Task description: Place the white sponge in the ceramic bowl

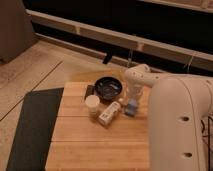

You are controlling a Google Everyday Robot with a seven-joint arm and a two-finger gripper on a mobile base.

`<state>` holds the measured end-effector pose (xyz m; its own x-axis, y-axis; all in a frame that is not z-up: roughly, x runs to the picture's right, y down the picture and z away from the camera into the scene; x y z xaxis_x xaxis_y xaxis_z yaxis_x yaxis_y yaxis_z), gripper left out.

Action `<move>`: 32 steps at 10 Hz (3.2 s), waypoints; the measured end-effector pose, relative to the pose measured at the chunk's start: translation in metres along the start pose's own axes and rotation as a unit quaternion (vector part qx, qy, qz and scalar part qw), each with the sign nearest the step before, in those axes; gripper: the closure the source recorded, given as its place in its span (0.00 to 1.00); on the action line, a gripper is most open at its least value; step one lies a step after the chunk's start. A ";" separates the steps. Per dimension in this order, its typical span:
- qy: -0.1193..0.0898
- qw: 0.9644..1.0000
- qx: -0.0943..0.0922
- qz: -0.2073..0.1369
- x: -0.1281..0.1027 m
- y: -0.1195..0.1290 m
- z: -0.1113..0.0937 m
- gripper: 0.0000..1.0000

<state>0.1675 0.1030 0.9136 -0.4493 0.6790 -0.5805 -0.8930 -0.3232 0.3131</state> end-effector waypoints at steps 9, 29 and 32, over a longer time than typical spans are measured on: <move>0.013 1.000 0.007 -0.018 0.005 0.000 0.011 0.78; -0.207 0.958 -0.063 -0.186 -0.024 0.138 -0.208 1.00; -0.166 0.962 -0.060 -0.207 -0.026 0.146 -0.164 1.00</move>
<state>0.0445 -0.0706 0.8513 -0.0400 0.9329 -0.3579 -0.9992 -0.0401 0.0069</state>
